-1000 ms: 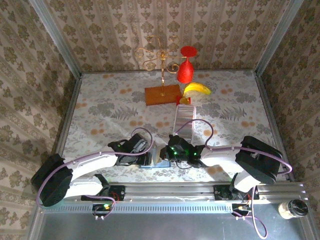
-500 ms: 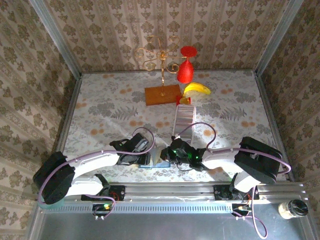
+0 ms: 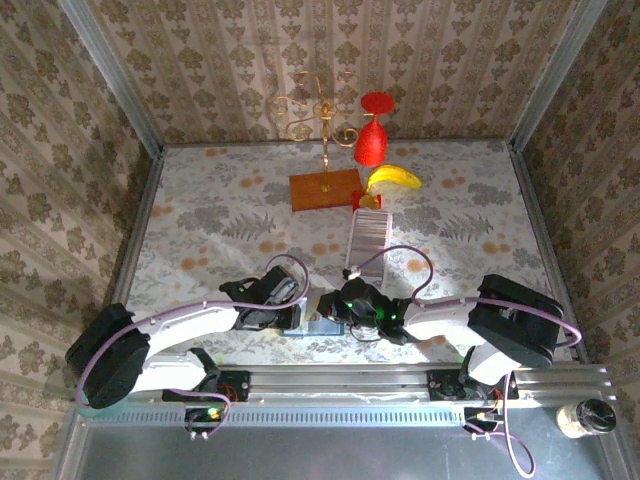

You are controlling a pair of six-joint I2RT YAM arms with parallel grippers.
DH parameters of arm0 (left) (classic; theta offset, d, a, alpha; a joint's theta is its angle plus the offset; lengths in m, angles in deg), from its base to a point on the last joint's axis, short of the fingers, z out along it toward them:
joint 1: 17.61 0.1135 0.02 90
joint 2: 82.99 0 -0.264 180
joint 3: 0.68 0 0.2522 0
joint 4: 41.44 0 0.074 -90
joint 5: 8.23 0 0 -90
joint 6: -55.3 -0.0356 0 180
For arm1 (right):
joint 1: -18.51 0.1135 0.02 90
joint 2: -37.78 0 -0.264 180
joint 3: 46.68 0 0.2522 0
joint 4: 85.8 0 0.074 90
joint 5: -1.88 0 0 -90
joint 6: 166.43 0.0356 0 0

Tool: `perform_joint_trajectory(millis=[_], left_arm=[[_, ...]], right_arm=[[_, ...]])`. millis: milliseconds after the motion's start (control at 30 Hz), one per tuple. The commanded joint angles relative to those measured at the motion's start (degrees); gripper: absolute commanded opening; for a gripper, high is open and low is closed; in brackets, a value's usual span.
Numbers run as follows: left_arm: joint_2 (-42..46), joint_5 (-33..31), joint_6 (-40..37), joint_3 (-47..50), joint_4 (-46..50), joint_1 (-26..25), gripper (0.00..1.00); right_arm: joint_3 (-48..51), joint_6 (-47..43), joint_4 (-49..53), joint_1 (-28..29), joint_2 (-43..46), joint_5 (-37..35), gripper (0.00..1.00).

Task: Put the credit cards into the card holder
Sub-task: Insert the credit card into the card slot.

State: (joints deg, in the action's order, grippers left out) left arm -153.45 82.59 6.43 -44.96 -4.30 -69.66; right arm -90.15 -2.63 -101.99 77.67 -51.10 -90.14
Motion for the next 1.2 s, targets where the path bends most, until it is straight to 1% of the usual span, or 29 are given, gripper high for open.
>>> perform_joint_trajectory(millis=[0,333,500,733,867,1067,1167], left_arm=[[0.76,0.80,0.62,0.73,0.90,-0.31,0.44],[0.82,1.46,1.05,1.23,0.20,-0.31,0.44],[0.67,2.08,1.24,1.52,-0.52,-0.26,0.46],[1.32,1.34,2.07,2.22,-0.70,-0.32,0.48],[3.44,0.18,2.86,3.24,-0.96,-0.29,0.50],[7.51,0.03,4.47,5.26,-1.88,-0.21,0.51],[10.30,-1.78,6.56,6.46,-1.77,-0.22,0.50]], right_arm=[[0.95,1.08,-0.26,0.43,-0.91,-3.52,0.00],[0.59,3.40,-1.98,1.23,-3.36,-3.34,0.00],[0.86,4.89,-3.27,1.75,-3.93,-1.97,0.00],[0.88,5.89,1.02,1.84,-2.97,0.13,0.00],[1.56,6.79,2.43,1.99,-2.59,0.40,0.00],[1.50,6.53,2.79,2.19,-3.04,1.01,0.00],[1.60,6.62,2.24,2.19,-3.41,1.23,0.00]])
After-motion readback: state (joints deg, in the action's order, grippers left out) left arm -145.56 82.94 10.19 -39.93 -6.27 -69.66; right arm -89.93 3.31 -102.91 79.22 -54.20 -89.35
